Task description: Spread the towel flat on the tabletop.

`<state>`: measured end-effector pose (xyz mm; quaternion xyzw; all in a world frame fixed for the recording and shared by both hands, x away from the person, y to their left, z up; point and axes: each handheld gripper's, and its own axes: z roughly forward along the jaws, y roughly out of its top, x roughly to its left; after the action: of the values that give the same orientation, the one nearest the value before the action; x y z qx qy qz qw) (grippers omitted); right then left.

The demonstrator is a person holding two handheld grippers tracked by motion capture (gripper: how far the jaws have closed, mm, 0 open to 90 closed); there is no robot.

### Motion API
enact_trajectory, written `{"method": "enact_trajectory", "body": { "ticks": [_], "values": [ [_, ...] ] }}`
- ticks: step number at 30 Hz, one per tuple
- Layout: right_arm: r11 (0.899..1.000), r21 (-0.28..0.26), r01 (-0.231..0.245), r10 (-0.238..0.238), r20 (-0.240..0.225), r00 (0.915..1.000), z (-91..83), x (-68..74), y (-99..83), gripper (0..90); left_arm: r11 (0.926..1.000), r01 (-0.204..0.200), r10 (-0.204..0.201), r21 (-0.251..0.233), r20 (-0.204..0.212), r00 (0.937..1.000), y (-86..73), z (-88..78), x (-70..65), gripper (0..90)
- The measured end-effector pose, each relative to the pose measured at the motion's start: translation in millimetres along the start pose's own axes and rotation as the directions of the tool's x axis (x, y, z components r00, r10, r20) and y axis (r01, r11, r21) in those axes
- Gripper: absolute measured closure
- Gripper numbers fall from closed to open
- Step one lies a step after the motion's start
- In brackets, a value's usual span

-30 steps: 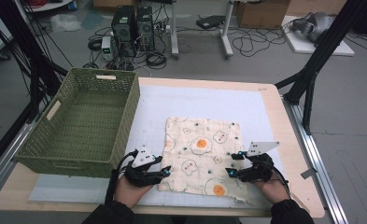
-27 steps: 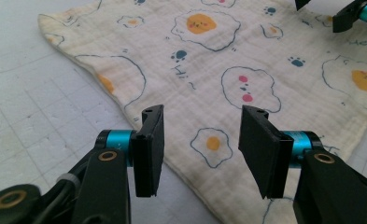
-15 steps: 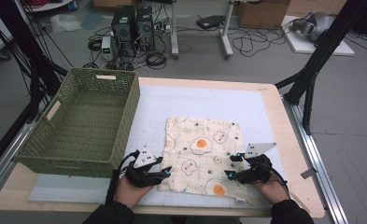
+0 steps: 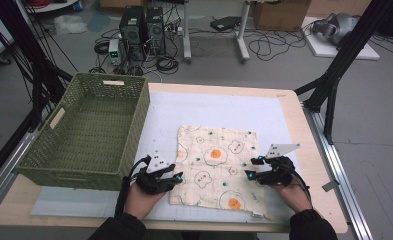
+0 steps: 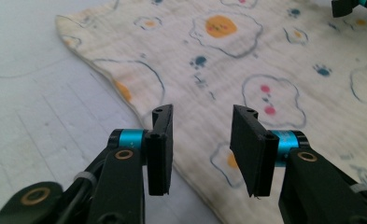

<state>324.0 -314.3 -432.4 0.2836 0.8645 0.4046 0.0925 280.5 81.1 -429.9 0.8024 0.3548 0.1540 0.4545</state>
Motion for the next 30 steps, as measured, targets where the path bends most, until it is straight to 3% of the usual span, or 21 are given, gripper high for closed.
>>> {"method": "enact_trajectory", "body": {
  "ticks": [3,7,10,14,15,18,20,22,23,25,26,27,29,30],
  "values": [
    [1.000,0.016,-0.013,0.012,0.028,0.9995,3.8,-13.4,6.7,46.7,0.9998,0.016,-0.015,0.015,-0.020,0.9997,12.7,14.9,8.6,63.6],
    [0.999,0.028,-0.033,0.031,0.059,0.9977,10.4,-31.7,17.8,51.0,0.9973,0.074,-0.074,-0.001,-0.075,0.9945,28.0,37.5,21.5,68.2],
    [0.998,0.024,-0.050,0.048,0.077,0.9959,16.1,-45.1,27.3,53.9,0.9935,0.113,-0.110,0.015,-0.129,0.9855,37.7,54.2,31.0,70.6],
    [0.996,0.051,-0.074,0.067,0.132,0.9890,25.0,-61.9,33.6,58.3,0.9863,0.165,-0.159,0.012,-0.206,0.9657,46.1,70.4,40.9,71.1],
    [0.995,0.064,-0.078,0.068,0.145,0.9871,27.1,-65.0,33.7,60.6,0.9846,0.172,-0.159,0.034,-0.234,0.9591,46.4,75.0,43.5,71.3],
    [0.991,0.103,-0.088,0.073,0.144,0.9869,37.0,-72.8,31.8,68.3,0.9782,0.185,-0.155,0.095,-0.260,0.9532,42.7,85.5,47.3,76.3],
    [0.992,0.094,-0.084,0.071,0.138,0.9880,38.5,-74.8,33.3,79.5,0.9839,0.154,-0.124,0.090,-0.275,0.9533,42.7,86.9,46.7,85.6],
    [0.992,0.099,-0.072,0.059,0.129,0.9900,41.3,-75.7,35.6,87.8,0.9857,0.138,-0.106,0.096,-0.283,0.9531,44.0,88.7,46.1,88.4],
    [0.992,0.109,-0.068,0.055,0.123,0.9909,42.6,-77.0,38.1,88.8,0.9853,0.142,-0.109,0.096,-0.288,0.9515,45.0,89.0,47.2,88.8],
    [0.991,0.114,-0.074,0.060,0.129,0.9899,44.7,-78.8,40.7,89.0,0.9869,0.149,-0.120,0.063,-0.336,0.9343,46.7,87.6,49.5,89.1],
    [0.990,0.116,-0.076,0.061,0.132,0.9894,44.6,-80.0,41.9,89.0,0.9864,0.158,-0.133,0.046,-0.339,0.9314,47.4,85.6,52.8,89.1],
    [0.991,0.117,-0.070,0.054,0.137,0.9892,44.6,-81.8,42.9,89.0,0.9845,0.173,-0.153,0.031,-0.331,0.9312,48.1,85.0,55.6,89.1],
    [0.992,0.106,-0.075,0.062,0.119,0.9909,43.4,-84.6,45.4,87.7,0.9851,0.171,-0.155,0.020,-0.326,0.9324,50.8,84.5,59.8,88.8],
    [0.993,0.085,-0.077,0.065,0.130,0.9893,41.9,-86.0,46.9,82.6,0.9836,0.180,-0.175,-0.015,-0.314,0.9332,51.5,83.7,61.5,88.6]
  ]
}}
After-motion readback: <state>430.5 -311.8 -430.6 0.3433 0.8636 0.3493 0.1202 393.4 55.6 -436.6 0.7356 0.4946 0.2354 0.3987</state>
